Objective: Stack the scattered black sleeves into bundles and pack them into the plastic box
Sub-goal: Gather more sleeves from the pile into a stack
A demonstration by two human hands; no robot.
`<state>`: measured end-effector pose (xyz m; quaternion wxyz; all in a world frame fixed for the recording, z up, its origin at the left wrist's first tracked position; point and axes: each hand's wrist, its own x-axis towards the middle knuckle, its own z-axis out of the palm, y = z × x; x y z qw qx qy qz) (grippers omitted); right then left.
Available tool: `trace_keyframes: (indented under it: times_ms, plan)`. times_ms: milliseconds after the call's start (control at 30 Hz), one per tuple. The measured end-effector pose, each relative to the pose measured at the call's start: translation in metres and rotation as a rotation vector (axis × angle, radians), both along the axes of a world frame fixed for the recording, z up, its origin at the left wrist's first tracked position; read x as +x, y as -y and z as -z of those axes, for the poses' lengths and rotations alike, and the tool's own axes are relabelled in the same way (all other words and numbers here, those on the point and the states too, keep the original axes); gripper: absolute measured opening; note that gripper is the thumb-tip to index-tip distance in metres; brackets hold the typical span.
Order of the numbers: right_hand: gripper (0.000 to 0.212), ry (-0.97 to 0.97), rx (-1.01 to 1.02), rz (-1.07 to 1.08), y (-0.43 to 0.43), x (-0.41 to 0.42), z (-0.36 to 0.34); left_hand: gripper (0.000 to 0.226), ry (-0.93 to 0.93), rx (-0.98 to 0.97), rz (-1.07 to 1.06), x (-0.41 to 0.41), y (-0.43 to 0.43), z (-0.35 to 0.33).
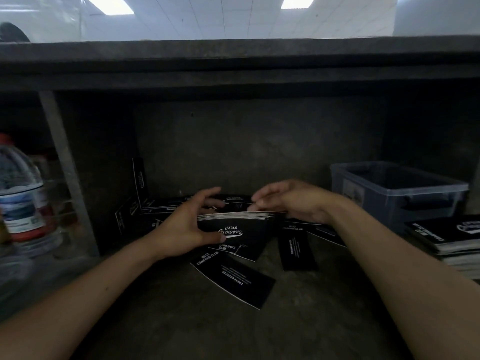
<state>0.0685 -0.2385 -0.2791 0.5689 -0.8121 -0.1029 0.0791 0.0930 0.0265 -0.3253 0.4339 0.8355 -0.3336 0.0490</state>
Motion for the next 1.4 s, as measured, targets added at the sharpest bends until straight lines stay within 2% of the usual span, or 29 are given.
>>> trace_keyframes:
  times_ms: [67,100,133,167,200,233,300,533,633,700,767,800,833,900,933,967,1033,1067,1100,1133,1200,1233,1300,1400]
  plan:
    - [0.021,0.027,0.116,0.134,0.004,0.014,0.011,0.079,0.004,0.005,0.009,-0.003,0.002,-0.002]
    - [0.026,0.143,0.020,0.284,0.012,0.026,0.019,0.069,0.012,0.015,0.014,-0.004,0.002,-0.002]
    - [0.031,0.262,-0.194,0.432,0.020,0.036,0.027,0.061,0.021,0.026,0.016,-0.005,0.002,-0.002]
    - [0.038,0.318,-0.512,0.485,0.028,0.042,0.035,0.056,0.030,0.031,0.017,-0.005,0.003,-0.002]
    - [0.050,0.299,-0.788,0.460,0.036,0.047,0.047,0.054,0.039,0.032,0.016,-0.004,0.002,-0.002]
    - [0.059,0.229,-0.983,0.422,0.042,0.050,0.055,0.052,0.048,0.033,0.010,-0.004,0.002,-0.002]
    - [0.061,0.154,-1.106,0.372,0.047,0.052,0.057,0.052,0.065,0.045,0.006,-0.002,0.002,-0.002]
    - [0.041,0.228,-1.211,0.407,0.043,0.041,0.028,0.039,0.058,0.069,0.032,-0.003,0.001,-0.002]
    - [0.028,0.332,-1.099,0.584,0.044,0.030,0.014,0.036,0.045,0.071,0.029,-0.002,0.001,-0.003]
    - [0.021,0.457,-0.925,0.679,0.047,0.024,0.003,0.036,0.038,0.071,0.031,-0.002,0.001,-0.002]
    - [0.012,0.510,-0.561,0.573,0.047,0.020,-0.002,0.045,0.051,0.072,0.020,-0.001,0.001,-0.001]
    - [0.006,0.485,-0.393,0.452,0.043,0.015,-0.003,0.055,0.060,0.067,0.008,0.000,0.000,0.000]
    - [0.010,0.430,-0.282,0.333,0.036,0.010,-0.003,0.070,0.060,0.059,-0.004,0.002,-0.001,0.001]
    - [0.018,0.245,-0.196,0.119,0.023,0.002,0.000,0.096,0.034,0.028,-0.008,0.003,-0.003,0.002]
    - [0.016,0.146,-0.203,0.023,0.016,0.000,0.000,0.101,0.018,0.016,0.006,0.003,-0.003,0.002]
    - [0.016,0.075,-0.196,-0.046,0.012,0.001,0.001,0.099,0.005,0.010,0.027,0.002,-0.002,0.001]
    - [0.023,0.059,-0.119,0.017,0.009,0.006,0.002,0.082,0.006,0.011,0.062,-0.002,0.000,-0.001]
    - [0.024,0.122,-0.155,0.132,0.011,0.009,0.003,0.072,0.021,0.014,0.072,-0.004,0.002,-0.001]
    - [0.025,0.224,-0.301,0.255,0.016,0.014,0.005,0.064,0.037,0.020,0.074,-0.006,0.003,-0.002]
    - [0.028,0.297,-0.543,0.328,0.022,0.016,0.006,0.059,0.047,0.025,0.074,-0.006,0.003,-0.002]
    - [0.044,0.206,-1.009,0.322,0.031,0.016,0.010,0.057,0.055,0.016,0.069,-0.007,0.003,-0.002]
    - [0.050,0.121,-1.126,0.294,0.033,0.015,0.011,0.058,0.058,0.003,0.067,-0.007,0.003,-0.002]
    - [0.053,0.076,-1.177,0.275,0.035,0.014,0.011,0.060,0.077,-0.019,0.070,-0.007,0.003,-0.003]
    - [0.047,0.131,-1.160,0.282,0.033,0.011,0.007,0.056,0.090,-0.019,0.050,-0.007,0.003,-0.003]
